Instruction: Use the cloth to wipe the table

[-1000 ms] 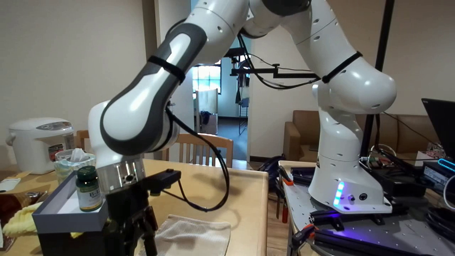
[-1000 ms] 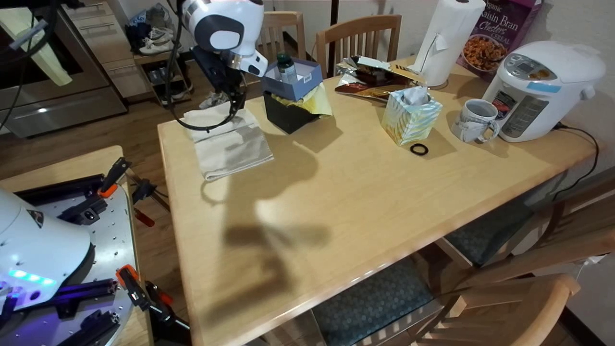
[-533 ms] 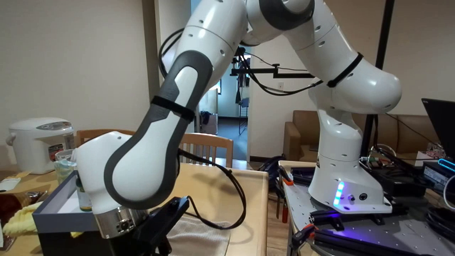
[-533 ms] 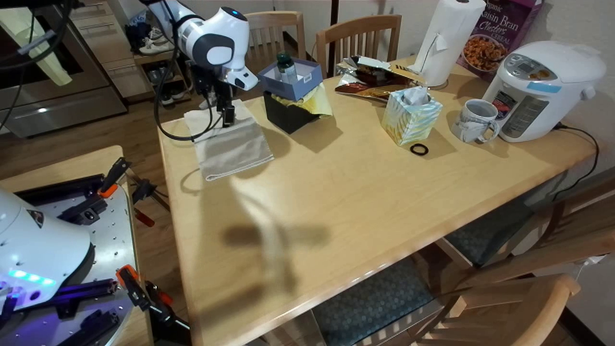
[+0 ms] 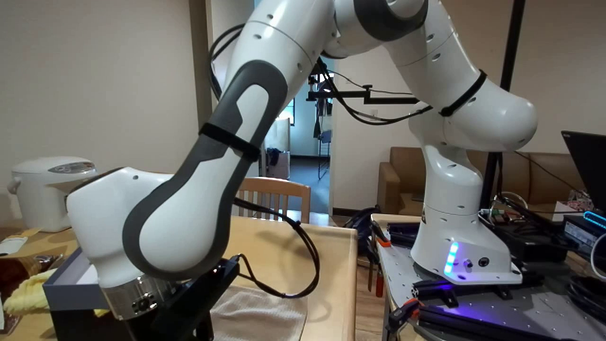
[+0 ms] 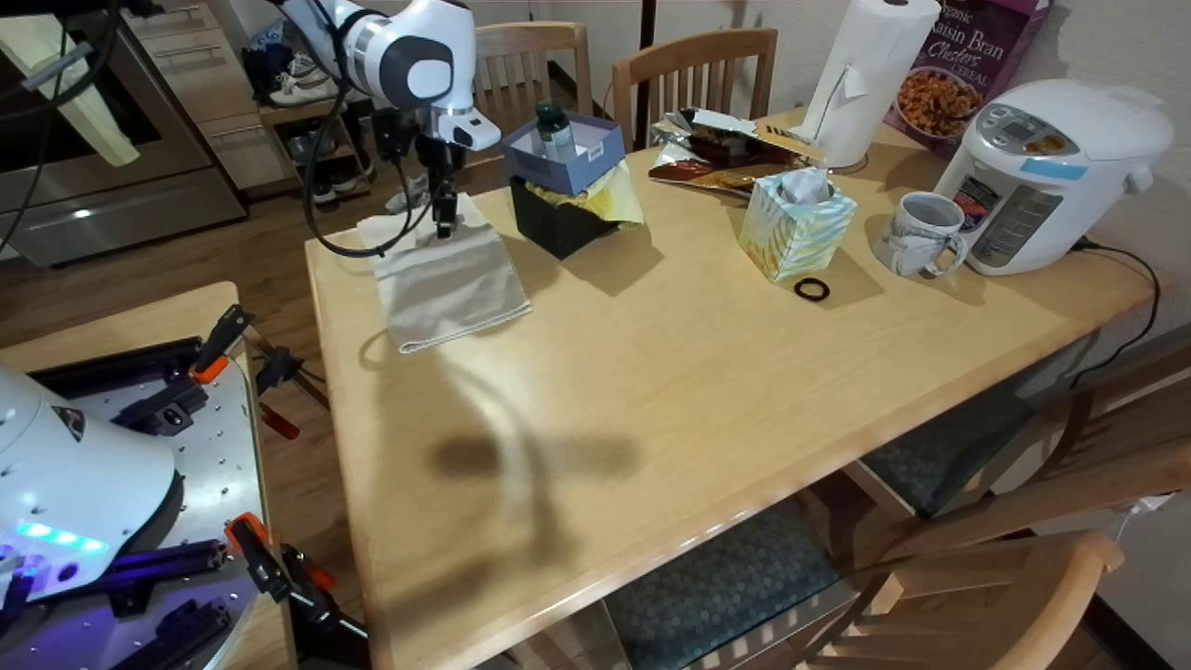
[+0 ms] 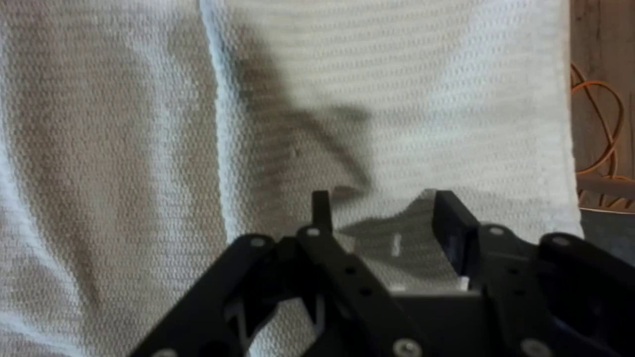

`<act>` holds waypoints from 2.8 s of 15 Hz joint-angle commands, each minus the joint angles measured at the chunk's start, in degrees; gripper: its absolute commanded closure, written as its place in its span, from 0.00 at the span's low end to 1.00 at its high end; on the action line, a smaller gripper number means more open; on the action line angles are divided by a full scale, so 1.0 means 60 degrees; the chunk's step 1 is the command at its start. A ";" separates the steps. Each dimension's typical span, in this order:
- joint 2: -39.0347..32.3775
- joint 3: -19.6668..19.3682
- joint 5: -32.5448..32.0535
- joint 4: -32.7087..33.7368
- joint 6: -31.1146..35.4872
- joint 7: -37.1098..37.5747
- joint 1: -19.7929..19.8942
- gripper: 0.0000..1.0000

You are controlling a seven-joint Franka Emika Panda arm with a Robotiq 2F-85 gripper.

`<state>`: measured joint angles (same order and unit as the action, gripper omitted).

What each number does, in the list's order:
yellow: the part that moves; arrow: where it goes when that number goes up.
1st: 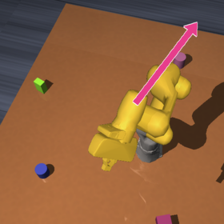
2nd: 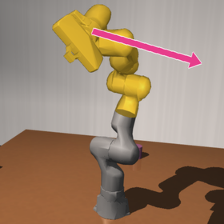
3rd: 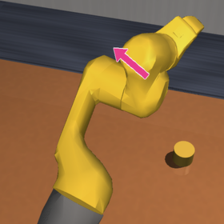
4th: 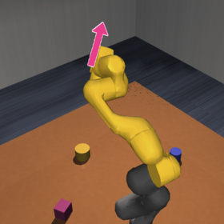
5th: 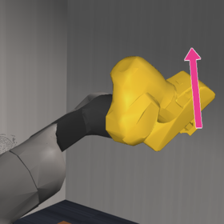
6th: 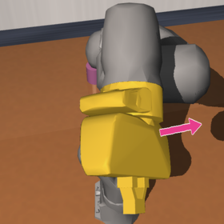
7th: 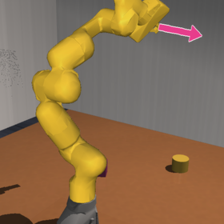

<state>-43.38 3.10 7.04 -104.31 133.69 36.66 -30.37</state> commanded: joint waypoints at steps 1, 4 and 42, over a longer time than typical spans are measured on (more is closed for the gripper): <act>-0.0068 0.0201 -0.0196 0.0282 0.0047 -0.0002 0.0257 0.73; -0.0062 0.0392 0.0018 0.0281 0.0296 -0.0272 0.0492 0.93; -0.0464 0.0784 0.0209 -0.0146 0.3361 -0.2440 0.1513 1.00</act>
<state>-44.64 4.60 6.77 -104.92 147.47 27.38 -24.38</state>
